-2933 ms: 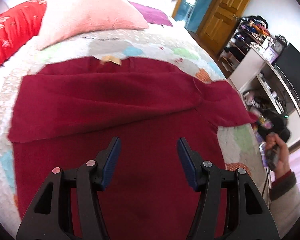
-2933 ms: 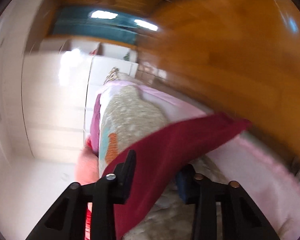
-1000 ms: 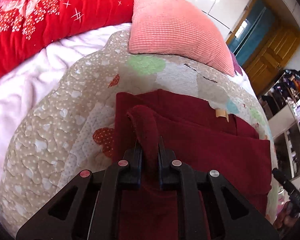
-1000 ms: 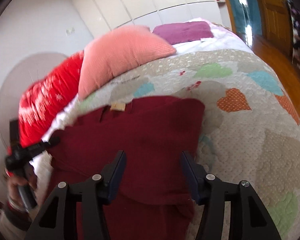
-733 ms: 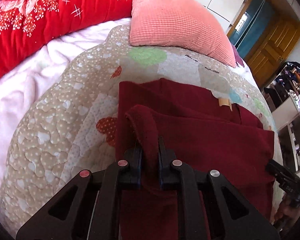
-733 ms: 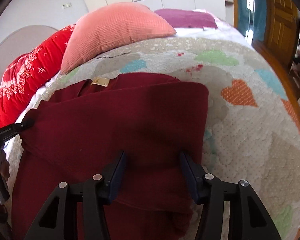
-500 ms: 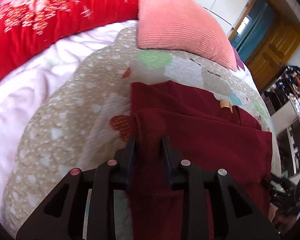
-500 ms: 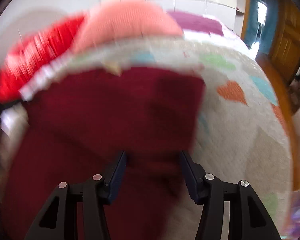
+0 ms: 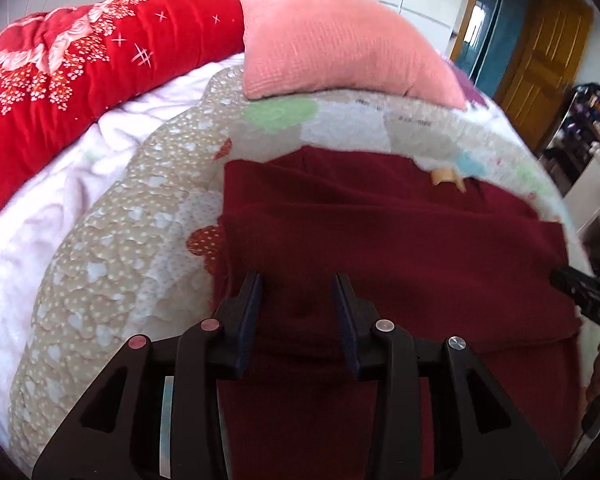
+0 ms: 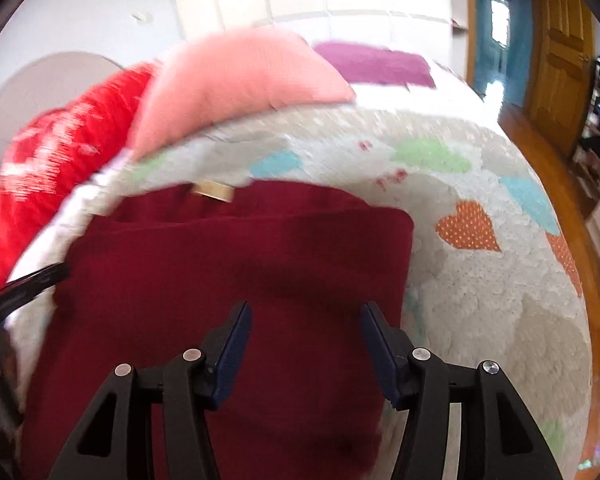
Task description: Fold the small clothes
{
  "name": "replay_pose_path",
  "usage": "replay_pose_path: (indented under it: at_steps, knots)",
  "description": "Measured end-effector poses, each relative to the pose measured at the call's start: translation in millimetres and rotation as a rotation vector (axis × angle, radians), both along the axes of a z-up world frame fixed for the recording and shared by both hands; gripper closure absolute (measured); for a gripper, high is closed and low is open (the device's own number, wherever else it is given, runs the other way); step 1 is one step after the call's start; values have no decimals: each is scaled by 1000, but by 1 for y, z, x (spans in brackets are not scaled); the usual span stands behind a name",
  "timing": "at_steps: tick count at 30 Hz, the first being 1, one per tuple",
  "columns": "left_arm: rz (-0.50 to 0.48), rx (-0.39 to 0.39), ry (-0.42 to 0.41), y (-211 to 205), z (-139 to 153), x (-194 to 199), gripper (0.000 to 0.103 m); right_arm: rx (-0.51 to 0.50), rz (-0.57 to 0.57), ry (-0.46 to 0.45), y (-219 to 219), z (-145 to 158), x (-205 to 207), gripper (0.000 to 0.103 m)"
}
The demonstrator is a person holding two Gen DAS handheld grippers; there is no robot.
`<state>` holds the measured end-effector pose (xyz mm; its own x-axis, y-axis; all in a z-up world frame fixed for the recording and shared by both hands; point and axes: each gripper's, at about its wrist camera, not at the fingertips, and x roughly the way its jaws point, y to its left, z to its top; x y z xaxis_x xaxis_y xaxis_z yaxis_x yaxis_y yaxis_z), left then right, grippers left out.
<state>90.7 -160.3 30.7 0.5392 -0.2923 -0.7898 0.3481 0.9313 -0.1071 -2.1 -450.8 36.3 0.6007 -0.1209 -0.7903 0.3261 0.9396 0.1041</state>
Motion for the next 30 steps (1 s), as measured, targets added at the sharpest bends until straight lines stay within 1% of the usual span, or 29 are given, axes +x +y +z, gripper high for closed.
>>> replay_pose_path:
  at_steps: [1,2,3,4,5,7,9,10,12,13,14,15,16,17,18,19,21,23,26,30]
  knots:
    - [5,7,3,-3,-4,1,67,-3,-17,19,-6,-9,8,49]
    - [9,13,-6,-6,-5,1,66,-31,-30,23,-10,-14,14,49]
    - [5,20,-17,-7,-4,-1,63,-69,-39,22,-13,-17,17,50]
    - [-4,24,-21,-9,-4,-2,61,-63,-41,22,-17,-16,18,50]
    - [-14,24,-24,-9,-3,-3,60,-34,-50,21,-20,-13,16,50]
    - [-18,20,-28,-7,-5,-4,60,-32,-50,21,-16,-2,5,50]
    - [-16,12,-27,-6,-6,-4,60,-36,-10,9,-4,8,-13,49]
    - [-13,9,-31,-6,-6,-5,58,-31,14,9,4,9,-27,49]
    - [-11,14,-40,-7,-6,-8,58,-50,15,52,9,0,-40,49]
    - [-11,24,-45,-8,-6,-9,58,-62,3,88,9,-11,-48,49]
    - [-9,35,-49,-9,-4,-11,57,-46,-4,81,5,-20,-53,48]
    - [-9,43,-51,-9,-3,-14,58,-5,-20,40,-2,-23,-58,47]
    - [-13,51,-54,-8,1,-18,58,47,-43,25,-8,-21,-62,47]
    - [-14,52,-57,-7,3,-22,58,60,-53,28,-9,-17,-62,47]
    - [-16,54,-60,-5,6,-26,58,66,-60,26,-7,-10,-63,47]
    - [-18,57,-64,-3,9,-30,57,67,-50,5,-3,0,-69,47]
    - [-19,61,-71,2,15,-39,58,55,-29,-13,7,10,-79,47]
    - [-22,62,-72,7,18,-48,58,54,-21,-14,14,15,-89,46]
    - [-27,59,-72,15,22,-63,58,90,-4,-19,19,16,-103,46]
    - [-21,55,-74,21,24,-73,57,120,-14,-1,19,5,-108,46]
